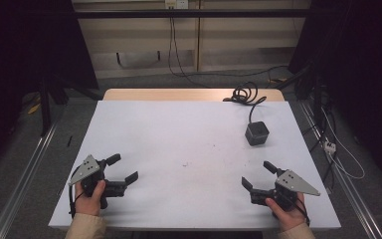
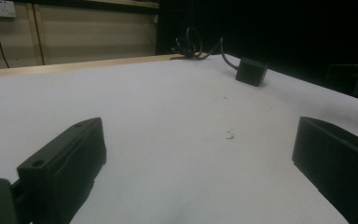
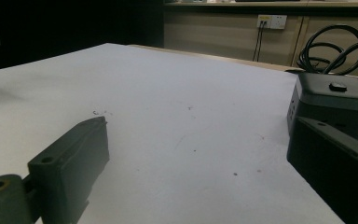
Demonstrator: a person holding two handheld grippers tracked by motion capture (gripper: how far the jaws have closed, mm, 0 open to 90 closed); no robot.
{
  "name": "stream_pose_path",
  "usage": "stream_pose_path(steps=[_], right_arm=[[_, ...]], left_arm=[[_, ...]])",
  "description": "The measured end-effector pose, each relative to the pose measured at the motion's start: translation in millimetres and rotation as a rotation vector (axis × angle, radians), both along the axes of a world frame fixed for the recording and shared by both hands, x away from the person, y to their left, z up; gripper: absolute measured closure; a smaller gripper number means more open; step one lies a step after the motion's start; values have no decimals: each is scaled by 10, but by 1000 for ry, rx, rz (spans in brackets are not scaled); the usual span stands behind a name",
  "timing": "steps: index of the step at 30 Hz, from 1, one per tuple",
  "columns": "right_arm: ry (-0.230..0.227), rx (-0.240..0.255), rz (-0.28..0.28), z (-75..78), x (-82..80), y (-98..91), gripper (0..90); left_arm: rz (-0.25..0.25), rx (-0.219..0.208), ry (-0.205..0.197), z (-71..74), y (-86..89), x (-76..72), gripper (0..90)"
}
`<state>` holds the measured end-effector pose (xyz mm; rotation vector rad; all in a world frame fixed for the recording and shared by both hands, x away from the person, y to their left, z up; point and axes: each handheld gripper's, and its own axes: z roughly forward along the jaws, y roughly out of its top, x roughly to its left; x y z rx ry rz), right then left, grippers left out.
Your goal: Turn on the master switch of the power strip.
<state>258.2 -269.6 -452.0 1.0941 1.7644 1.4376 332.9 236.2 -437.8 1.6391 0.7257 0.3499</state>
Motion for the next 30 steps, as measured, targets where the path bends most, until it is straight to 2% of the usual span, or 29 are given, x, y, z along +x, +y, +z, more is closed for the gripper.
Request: stream_pose_path(steps=[16,30], right_arm=[[-1,-31,6,3,44,7,38],[11,-27,-15,47,235,0,75]], left_arm=[[-5,-1,-6,7,-17,23,24],[-15,-1,-13,7,-34,28,25]])
